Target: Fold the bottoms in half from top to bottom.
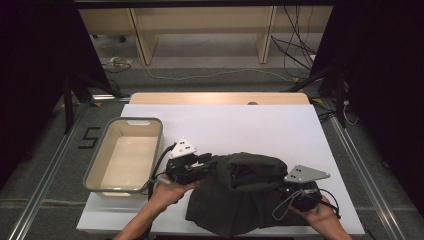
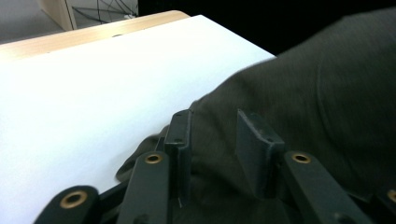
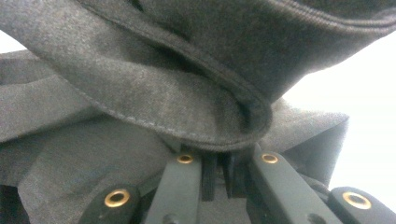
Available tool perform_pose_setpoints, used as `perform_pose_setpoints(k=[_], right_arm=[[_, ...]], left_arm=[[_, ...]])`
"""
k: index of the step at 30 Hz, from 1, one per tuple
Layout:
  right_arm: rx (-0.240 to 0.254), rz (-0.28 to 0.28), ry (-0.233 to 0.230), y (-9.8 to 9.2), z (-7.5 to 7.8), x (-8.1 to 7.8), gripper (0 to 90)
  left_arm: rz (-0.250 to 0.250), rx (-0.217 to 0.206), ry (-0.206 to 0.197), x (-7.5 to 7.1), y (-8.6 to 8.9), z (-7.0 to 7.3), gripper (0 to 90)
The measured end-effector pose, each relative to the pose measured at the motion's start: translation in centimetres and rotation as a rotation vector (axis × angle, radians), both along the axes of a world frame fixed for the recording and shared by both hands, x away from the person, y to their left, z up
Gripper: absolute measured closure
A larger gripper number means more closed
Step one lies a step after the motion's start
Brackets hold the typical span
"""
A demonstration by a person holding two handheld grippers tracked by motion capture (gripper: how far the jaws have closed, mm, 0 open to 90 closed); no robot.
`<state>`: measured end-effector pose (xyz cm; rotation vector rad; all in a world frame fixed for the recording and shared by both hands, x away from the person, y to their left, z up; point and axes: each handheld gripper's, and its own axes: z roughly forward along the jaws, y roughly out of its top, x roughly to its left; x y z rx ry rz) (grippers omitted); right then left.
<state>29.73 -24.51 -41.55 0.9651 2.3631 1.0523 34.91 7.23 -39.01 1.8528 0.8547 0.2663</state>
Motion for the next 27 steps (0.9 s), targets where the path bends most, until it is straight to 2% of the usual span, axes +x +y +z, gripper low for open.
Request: perform_pose_setpoints(k=[3,7,12,14,19,21,25,27], right_arm=[[-0.007,0.008,-0.009,0.0,-0.1,-0.1,86.0],[-0.009,0.013,-0.012,-0.1,-0.1,-0.1,86.0],[-0.015,0.014,-0.013,-0.1,-0.2,-0.2,85.9],[-0.014,0.016,-0.007,-0.1,-0.2,-0.3,85.6],[-0.035,0.025,0.0,-0.1,-0.3,-0.5,84.4],[-0.063,0.034,0.001,0.0,-0.4,-0.6,82.6],[-0.102,0.055,0.008,-0.2,-0.5,-1.0,77.9],[-0.125,0.063,0.015,-0.5,-0.5,-1.2,75.5]], left_arm=[[-0.016,-0.005,0.01,1.1,-1.6,0.0,71.6],[-0.035,-0.039,0.05,2.9,-3.3,-0.1,76.1],[-0.06,-0.035,0.101,4.1,-3.9,-1.3,79.2],[-0.083,-0.046,0.134,4.1,-3.9,-2.0,79.5],[-0.143,-0.018,0.179,3.4,-3.7,-4.0,81.9],[-0.162,-0.007,0.181,3.1,-3.4,-4.8,81.9],[-0.18,-0.024,0.2,2.7,-2.6,-5.9,83.7],[-0.19,-0.017,0.198,2.5,-2.6,-6.1,84.0]])
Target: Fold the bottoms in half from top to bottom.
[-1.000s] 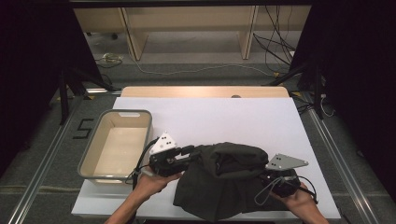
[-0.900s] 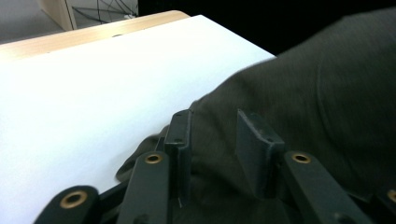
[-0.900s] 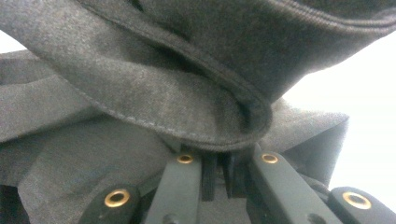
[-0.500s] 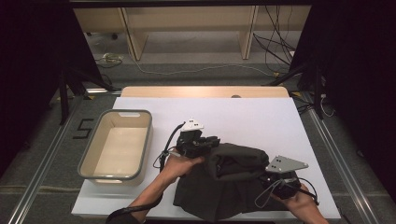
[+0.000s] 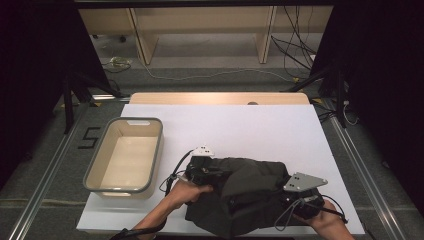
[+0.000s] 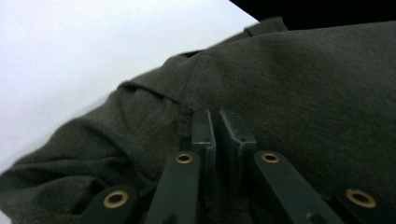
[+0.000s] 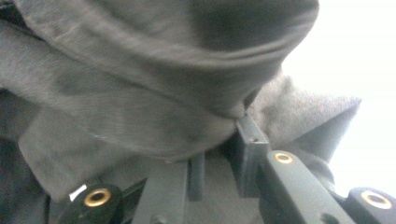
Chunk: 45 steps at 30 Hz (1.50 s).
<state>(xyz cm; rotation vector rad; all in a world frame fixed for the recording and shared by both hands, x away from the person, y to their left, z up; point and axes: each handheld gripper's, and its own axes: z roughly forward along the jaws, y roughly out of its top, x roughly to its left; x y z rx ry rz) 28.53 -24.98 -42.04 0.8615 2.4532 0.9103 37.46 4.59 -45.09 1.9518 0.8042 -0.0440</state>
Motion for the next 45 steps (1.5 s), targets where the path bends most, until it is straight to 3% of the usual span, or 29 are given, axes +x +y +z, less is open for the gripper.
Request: perform_pose_setpoints(k=[3,4,7,9,13,16,18,21,24,29,33,36,38,41,44,45], right_arm=[[-0.026,-0.006,0.033,-0.6,-0.1,-0.3,66.9],[-0.03,-0.031,0.07,-0.9,-0.2,-0.4,64.9],[-0.036,-0.098,0.116,-2.0,-0.2,-0.7,61.2],[-0.005,-0.172,0.137,-3.2,0.1,-0.8,62.4],[0.05,-0.285,0.131,-5.0,0.7,-0.3,64.7],[0.08,-0.331,0.085,-5.4,1.7,0.3,67.8],[0.129,-0.321,0.059,-4.8,2.8,1.0,70.8],[0.156,-0.265,0.035,-2.9,4.4,2.1,74.1],[0.187,-0.192,0.054,-0.1,5.4,3.4,78.0],[0.072,-0.114,0.119,3.7,4.2,3.7,83.9],[0.01,-0.093,0.182,4.1,2.2,2.2,86.8],[-0.064,-0.061,0.214,4.4,0.5,1.1,87.4],[-0.091,-0.059,0.233,4.6,-0.3,0.7,88.1],[-0.095,-0.053,0.252,4.5,-0.8,0.5,88.4],[-0.081,-0.062,0.269,4.4,-0.9,0.6,88.6],[-0.08,-0.061,0.269,4.4,-1.0,0.6,88.6]], left_arm=[[-0.006,0.021,-0.01,-0.2,-0.2,0.0,83.3],[-0.005,0.026,-0.013,-0.3,-0.3,0.0,83.1],[-0.012,0.034,-0.011,-0.4,-0.2,0.0,83.2],[-0.017,0.035,-0.001,-0.4,-0.3,-0.1,83.3],[-0.014,0.051,0.002,-0.6,-0.4,-0.1,83.2],[-0.018,0.052,0.004,-0.6,-0.4,-0.2,83.5],[-0.017,0.045,0.018,-0.5,-0.4,-0.3,83.7],[-0.017,0.049,0.02,-0.5,-0.4,-0.3,84.0],[-0.016,0.065,0.009,-0.7,-0.5,-0.2,84.4],[-0.017,0.087,-0.017,-1.0,-0.5,-0.1,85.0],[-0.019,0.087,-0.009,-1.0,-0.5,-0.1,85.1],[-0.027,0.103,-0.007,-1.1,-0.6,0.1,85.0],[-0.038,0.099,-0.045,-1.6,-0.7,1.0,83.6],[-0.051,0.013,-0.101,-2.9,-1.2,4.2,81.6],[-0.072,0.03,-0.148,-4.2,-2.5,6.0,81.5],[-0.084,0.035,-0.135,-4.5,-3.0,6.1,81.3]])
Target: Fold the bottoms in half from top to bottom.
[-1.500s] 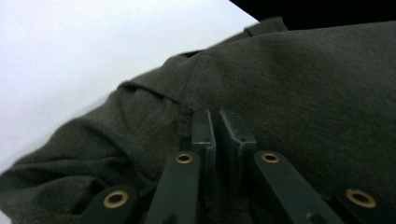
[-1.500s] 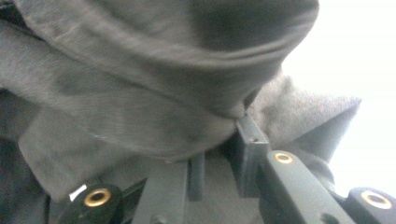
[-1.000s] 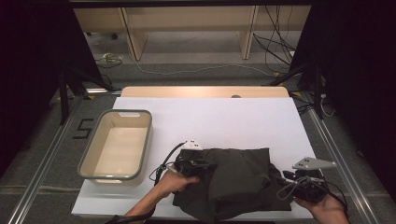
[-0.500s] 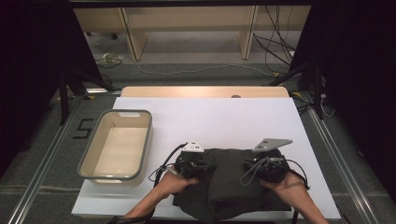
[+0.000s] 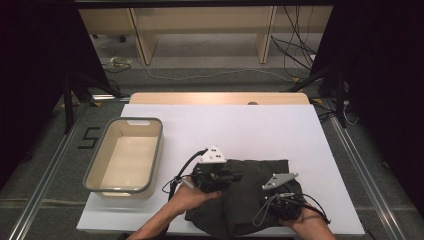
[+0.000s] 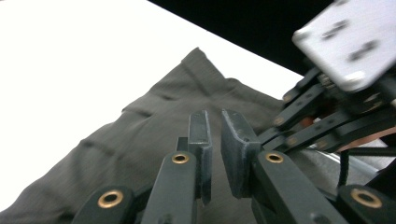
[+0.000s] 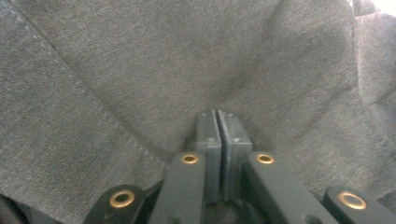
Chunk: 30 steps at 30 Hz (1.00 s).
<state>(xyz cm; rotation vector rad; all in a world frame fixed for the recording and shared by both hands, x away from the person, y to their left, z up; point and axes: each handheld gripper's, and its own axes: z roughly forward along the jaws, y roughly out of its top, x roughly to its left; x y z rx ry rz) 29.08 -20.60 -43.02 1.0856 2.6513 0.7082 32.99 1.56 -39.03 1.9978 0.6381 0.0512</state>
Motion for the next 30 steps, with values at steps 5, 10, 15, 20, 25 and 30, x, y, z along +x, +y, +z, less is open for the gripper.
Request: perform_pose_setpoints(k=[5,10,15,20,25,30], right_arm=[[0.005,-0.003,-0.012,-0.1,0.2,-0.4,87.6],[0.062,-0.003,-0.072,-1.2,1.4,-0.3,82.1],[0.112,-0.108,-0.193,-3.0,2.7,1.3,85.9],[0.029,-0.24,-0.175,-4.3,0.5,6.0,90.0],[-0.045,-0.273,-0.142,-4.4,-2.0,9.8,90.0],[-0.119,-0.279,-0.118,-4.0,-3.6,11.6,90.0]], left_arm=[[-0.025,0.084,0.06,-0.5,-1.3,-2.1,81.6],[-0.081,0.133,0.116,-1.2,-1.1,-4.2,84.7],[-0.114,0.201,0.124,-2.1,-1.3,-6.2,88.9],[-0.139,0.23,0.13,-2.8,-2.1,-6.7,89.0],[-0.15,0.264,0.131,-3.2,-2.4,-7.1,89.1],[-0.178,0.228,0.177,-3.5,-2.0,-6.9,89.1]])
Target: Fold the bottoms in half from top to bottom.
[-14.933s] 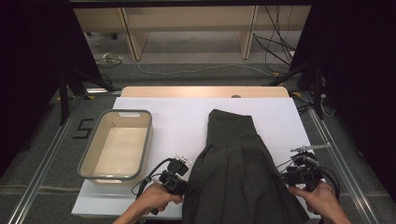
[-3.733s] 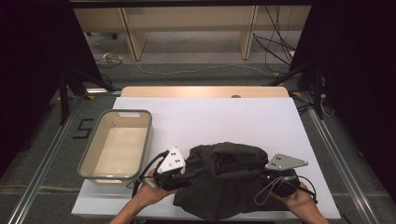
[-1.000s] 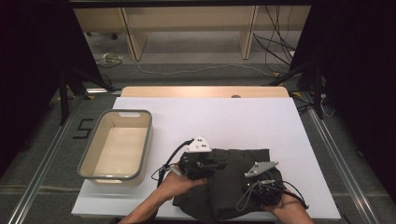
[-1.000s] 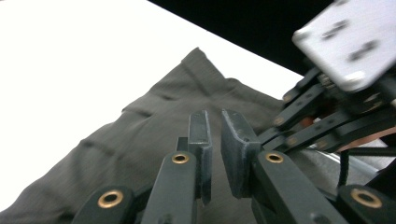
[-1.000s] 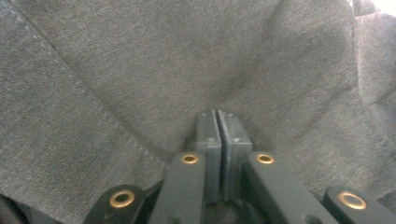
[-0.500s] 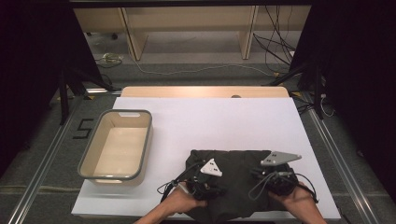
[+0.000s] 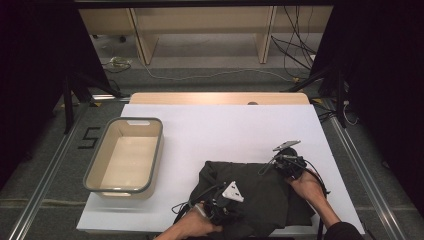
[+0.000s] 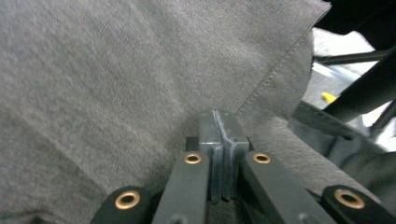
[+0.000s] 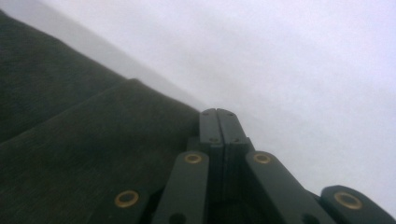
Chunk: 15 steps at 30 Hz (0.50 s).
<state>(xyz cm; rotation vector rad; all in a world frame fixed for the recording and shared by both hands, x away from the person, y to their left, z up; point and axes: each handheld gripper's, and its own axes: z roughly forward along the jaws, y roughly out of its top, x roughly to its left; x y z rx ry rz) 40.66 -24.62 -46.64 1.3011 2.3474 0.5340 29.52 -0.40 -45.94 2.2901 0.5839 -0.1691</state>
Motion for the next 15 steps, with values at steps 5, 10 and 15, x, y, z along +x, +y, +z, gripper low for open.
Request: perform_pose_setpoints(k=[5,10,15], right_arm=[[0.037,0.005,-0.054,-0.1,1.9,-0.9,90.0],[0.162,0.059,-0.103,0.3,4.5,-3.1,89.0],[0.191,0.172,-0.077,2.9,5.0,-5.2,87.0]], left_arm=[[-0.02,0.003,-0.017,-0.5,0.3,0.6,89.0],[-0.018,0.002,-0.006,-0.9,0.3,0.1,87.3],[-0.061,0.033,-0.03,-1.6,-0.4,-0.3,87.0]])
